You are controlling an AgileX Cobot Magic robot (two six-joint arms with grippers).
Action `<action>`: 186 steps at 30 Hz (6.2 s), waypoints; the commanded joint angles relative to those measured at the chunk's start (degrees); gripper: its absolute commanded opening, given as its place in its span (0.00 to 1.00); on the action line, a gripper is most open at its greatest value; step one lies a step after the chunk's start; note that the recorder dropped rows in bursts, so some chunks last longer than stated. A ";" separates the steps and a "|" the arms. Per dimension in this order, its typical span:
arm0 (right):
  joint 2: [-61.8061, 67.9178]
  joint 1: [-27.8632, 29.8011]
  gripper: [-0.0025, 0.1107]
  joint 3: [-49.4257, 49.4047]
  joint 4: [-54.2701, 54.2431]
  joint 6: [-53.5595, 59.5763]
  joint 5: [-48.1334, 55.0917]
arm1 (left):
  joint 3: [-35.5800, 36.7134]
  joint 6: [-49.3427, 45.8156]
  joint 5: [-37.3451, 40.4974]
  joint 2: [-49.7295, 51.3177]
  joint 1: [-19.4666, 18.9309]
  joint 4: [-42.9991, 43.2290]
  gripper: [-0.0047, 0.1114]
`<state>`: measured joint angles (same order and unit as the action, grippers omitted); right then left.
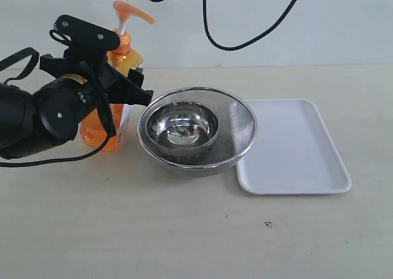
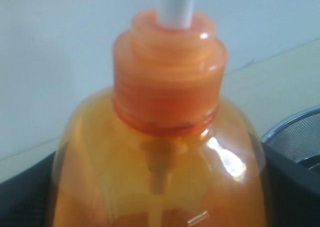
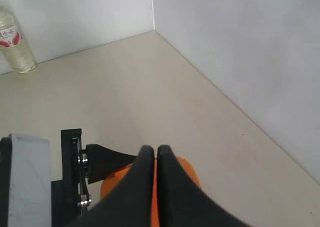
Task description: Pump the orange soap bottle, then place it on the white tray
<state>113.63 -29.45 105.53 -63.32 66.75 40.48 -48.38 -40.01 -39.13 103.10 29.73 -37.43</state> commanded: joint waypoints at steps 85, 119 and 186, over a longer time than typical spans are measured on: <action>-5.20 -2.38 0.02 3.12 14.96 -8.00 -6.41 | -0.72 0.61 1.69 0.27 0.26 1.45 0.08; 6.89 -2.48 0.02 3.12 20.85 -15.07 9.78 | -0.72 0.61 1.81 0.27 0.26 1.49 0.08; -42.19 7.19 0.02 -18.44 63.32 -49.65 29.48 | -0.83 -20.81 -2.61 -12.61 0.13 -6.16 0.08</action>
<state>76.13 -22.69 94.81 -1.49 19.53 69.61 -48.82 -55.46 -34.88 94.42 29.72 -41.48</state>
